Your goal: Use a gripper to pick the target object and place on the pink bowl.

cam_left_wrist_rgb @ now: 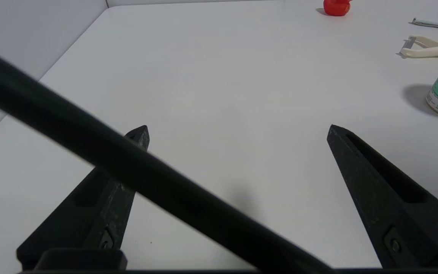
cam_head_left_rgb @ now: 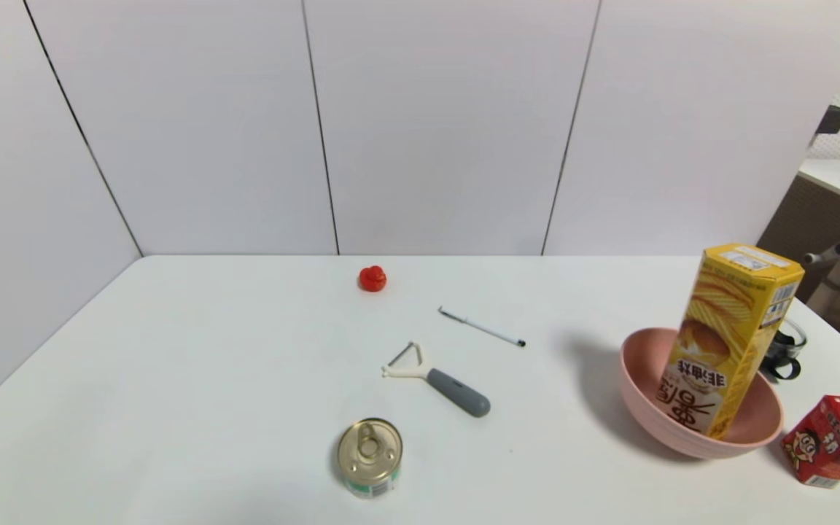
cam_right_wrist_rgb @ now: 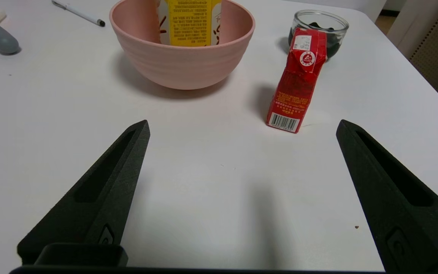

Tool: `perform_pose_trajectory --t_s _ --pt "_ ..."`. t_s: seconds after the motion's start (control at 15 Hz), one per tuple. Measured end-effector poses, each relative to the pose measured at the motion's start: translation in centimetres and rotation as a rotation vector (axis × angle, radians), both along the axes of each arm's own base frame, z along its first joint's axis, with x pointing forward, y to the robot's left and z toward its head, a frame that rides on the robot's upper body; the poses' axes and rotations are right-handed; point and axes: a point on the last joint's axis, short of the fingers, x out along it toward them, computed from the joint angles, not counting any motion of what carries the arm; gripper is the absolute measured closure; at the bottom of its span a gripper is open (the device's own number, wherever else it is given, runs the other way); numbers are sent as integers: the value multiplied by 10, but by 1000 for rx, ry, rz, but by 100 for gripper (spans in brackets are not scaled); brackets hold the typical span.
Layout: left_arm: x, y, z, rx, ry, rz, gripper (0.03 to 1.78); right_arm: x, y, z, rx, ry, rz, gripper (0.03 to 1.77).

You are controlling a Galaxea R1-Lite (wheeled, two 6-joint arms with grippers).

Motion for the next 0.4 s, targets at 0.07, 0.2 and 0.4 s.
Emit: perform_pose_trajectory --t_s 0.07,0.2,0.4 --pt "0 0 0 0 0 0 12 0 0 0 3 5 1 10" --pt "0 0 0 0 0 0 12 0 0 0 12 2 2 10" --pt "0 0 0 0 0 0 12 0 0 0 12 1 1 10"
